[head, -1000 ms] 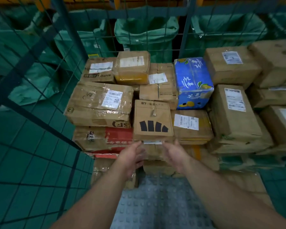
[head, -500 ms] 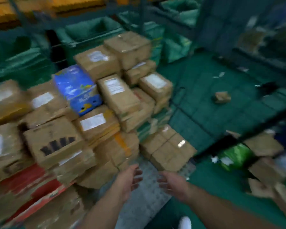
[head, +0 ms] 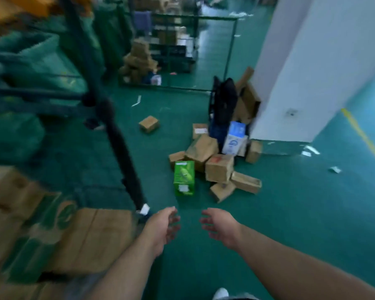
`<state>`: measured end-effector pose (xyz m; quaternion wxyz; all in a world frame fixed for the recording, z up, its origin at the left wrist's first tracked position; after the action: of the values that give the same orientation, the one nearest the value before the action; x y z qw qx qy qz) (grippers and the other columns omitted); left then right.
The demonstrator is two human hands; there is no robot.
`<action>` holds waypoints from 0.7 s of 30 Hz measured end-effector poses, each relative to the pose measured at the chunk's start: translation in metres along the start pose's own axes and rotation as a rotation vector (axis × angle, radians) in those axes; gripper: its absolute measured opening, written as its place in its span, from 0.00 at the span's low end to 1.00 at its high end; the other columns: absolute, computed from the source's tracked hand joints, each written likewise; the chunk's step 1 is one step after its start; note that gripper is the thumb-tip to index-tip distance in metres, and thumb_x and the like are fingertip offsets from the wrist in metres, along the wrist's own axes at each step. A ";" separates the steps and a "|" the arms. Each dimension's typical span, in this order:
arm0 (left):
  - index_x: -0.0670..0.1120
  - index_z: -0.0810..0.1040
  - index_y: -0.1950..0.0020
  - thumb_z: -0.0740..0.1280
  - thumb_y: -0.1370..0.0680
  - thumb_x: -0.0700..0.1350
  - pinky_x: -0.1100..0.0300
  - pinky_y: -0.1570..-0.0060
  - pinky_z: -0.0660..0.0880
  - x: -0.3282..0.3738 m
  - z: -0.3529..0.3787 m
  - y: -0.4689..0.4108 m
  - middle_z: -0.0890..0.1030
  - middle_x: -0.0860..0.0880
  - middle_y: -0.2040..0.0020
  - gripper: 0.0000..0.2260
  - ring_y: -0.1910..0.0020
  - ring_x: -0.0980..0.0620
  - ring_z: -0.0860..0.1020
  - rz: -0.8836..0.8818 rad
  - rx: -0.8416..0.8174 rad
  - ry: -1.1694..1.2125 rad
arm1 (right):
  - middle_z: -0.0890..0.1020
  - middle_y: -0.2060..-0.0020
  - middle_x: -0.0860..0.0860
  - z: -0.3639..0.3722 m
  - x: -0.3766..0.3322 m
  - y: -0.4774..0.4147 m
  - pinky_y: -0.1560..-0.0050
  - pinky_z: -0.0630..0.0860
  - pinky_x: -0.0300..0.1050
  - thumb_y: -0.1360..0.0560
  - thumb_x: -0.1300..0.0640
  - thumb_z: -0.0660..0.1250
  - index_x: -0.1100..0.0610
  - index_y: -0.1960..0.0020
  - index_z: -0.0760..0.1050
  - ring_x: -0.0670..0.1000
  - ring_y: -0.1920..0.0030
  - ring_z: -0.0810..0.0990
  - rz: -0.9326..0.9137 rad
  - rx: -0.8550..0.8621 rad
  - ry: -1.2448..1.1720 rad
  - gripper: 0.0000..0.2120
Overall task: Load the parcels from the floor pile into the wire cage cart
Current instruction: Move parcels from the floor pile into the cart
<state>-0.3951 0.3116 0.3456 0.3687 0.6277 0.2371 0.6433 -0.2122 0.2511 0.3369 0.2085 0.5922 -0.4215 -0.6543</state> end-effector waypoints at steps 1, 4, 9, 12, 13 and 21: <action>0.49 0.80 0.48 0.65 0.18 0.50 0.59 0.65 0.67 0.005 0.031 -0.009 0.82 0.51 0.57 0.07 0.64 0.51 0.79 -0.002 -0.017 -0.033 | 0.83 0.50 0.51 -0.034 -0.007 -0.008 0.60 0.68 0.43 0.17 0.51 0.60 0.54 0.36 0.76 0.50 0.56 0.78 -0.006 0.037 -0.031 0.13; 0.48 0.79 0.45 0.64 0.17 0.50 0.60 0.66 0.68 0.023 0.115 -0.029 0.82 0.49 0.53 0.08 0.61 0.50 0.79 -0.019 -0.069 -0.152 | 0.83 0.44 0.53 -0.128 -0.020 -0.027 0.59 0.69 0.44 0.17 0.51 0.60 0.54 0.35 0.75 0.51 0.52 0.80 -0.001 0.152 -0.153 0.13; 0.45 0.80 0.41 0.64 0.16 0.50 0.55 0.58 0.73 0.045 0.195 -0.056 0.83 0.46 0.47 0.11 0.53 0.47 0.81 -0.032 -0.151 -0.207 | 0.83 0.46 0.54 -0.212 -0.029 -0.053 0.60 0.72 0.43 0.17 0.52 0.61 0.56 0.37 0.75 0.52 0.51 0.81 0.050 0.222 -0.321 0.13; 0.45 0.80 0.42 0.64 0.17 0.50 0.55 0.59 0.73 0.056 0.216 -0.084 0.83 0.47 0.50 0.11 0.55 0.47 0.80 -0.080 -0.118 -0.247 | 0.83 0.47 0.54 -0.231 -0.035 -0.080 0.60 0.71 0.44 0.18 0.53 0.62 0.56 0.39 0.76 0.51 0.54 0.80 0.099 0.247 -0.385 0.11; 0.45 0.80 0.43 0.64 0.17 0.50 0.56 0.60 0.73 0.059 0.221 -0.098 0.83 0.46 0.50 0.11 0.56 0.47 0.80 -0.108 -0.102 -0.262 | 0.84 0.48 0.54 -0.234 -0.036 -0.090 0.60 0.71 0.44 0.18 0.53 0.63 0.56 0.40 0.76 0.51 0.55 0.79 0.124 0.247 -0.408 0.10; 0.44 0.80 0.41 0.64 0.17 0.51 0.57 0.64 0.73 0.131 0.285 -0.229 0.82 0.46 0.50 0.12 0.58 0.48 0.79 -0.193 -0.076 -0.414 | 0.84 0.46 0.53 -0.286 -0.089 -0.158 0.52 0.73 0.46 0.18 0.50 0.62 0.53 0.38 0.78 0.52 0.49 0.81 0.192 0.260 -0.399 0.12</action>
<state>-0.0666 0.5089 0.2815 0.4929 0.7062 0.1909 0.4710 0.1141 0.3210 0.2806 0.1045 0.4304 -0.5890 -0.6759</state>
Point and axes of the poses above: each hand's wrist, its own y-axis away from the middle knuckle, its own z-axis out of the palm, x = y × z, the point moved 6 cm from there along -y, towards the middle knuckle
